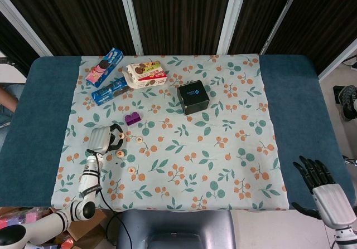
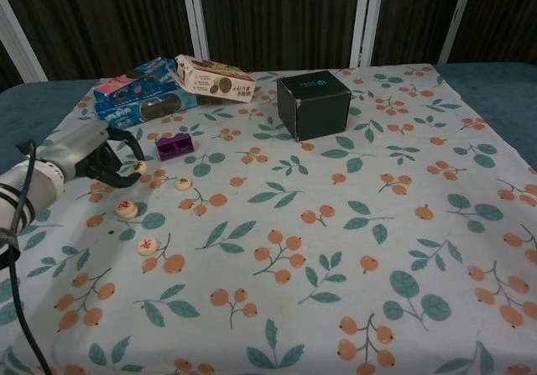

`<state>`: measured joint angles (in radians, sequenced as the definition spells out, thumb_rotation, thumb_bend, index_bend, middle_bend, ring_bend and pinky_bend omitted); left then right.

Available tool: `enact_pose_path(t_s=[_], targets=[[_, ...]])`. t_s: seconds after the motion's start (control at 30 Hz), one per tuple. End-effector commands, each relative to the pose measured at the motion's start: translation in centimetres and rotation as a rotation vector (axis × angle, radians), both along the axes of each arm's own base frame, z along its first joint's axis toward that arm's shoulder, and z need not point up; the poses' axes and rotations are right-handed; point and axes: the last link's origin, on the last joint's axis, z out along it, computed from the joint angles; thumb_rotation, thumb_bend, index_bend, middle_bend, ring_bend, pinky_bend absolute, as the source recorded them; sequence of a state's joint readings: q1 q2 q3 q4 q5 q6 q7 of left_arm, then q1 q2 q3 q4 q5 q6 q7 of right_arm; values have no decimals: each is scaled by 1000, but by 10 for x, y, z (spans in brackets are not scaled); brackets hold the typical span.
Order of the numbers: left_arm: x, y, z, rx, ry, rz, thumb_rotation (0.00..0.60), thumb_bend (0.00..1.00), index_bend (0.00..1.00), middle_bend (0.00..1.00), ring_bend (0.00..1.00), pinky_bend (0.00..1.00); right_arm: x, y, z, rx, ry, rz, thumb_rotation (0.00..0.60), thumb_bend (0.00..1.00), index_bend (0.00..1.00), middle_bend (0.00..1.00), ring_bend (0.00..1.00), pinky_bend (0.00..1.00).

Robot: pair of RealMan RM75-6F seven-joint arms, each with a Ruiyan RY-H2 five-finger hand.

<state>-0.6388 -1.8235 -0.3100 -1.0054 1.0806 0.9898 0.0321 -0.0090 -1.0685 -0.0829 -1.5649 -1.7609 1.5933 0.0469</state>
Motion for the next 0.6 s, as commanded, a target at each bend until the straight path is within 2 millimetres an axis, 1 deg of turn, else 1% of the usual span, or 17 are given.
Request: enact_pose_path(t_s=[0.03, 0.13, 0.23, 0.37, 0.6], targets=[[12, -21, 21, -12, -65, -64, 600, 382, 562, 1000, 1000, 1000, 0, 0, -1, 4, 3, 2, 600, 142, 0, 0, 0, 0], [16, -39, 28, -70, -78, -76, 600, 383, 557, 1000, 1000, 1000, 1, 1, -2, 8, 4, 5, 600, 142, 0, 0, 0, 0], [18, -50, 31, -96, -73, -76, 600, 382, 555, 1000, 1000, 1000, 2, 1, -3, 11, 2, 8, 600, 142, 0, 0, 0, 0], [14, -55, 27, -105, -50, -65, 600, 383, 539, 1000, 1000, 1000, 3, 3, -3, 16, -5, 16, 600, 142, 0, 0, 0, 0], [7, -59, 20, -117, -22, -52, 600, 383, 521, 1000, 1000, 1000, 2, 3, 0, 12, -14, 19, 600, 143, 0, 0, 0, 0]])
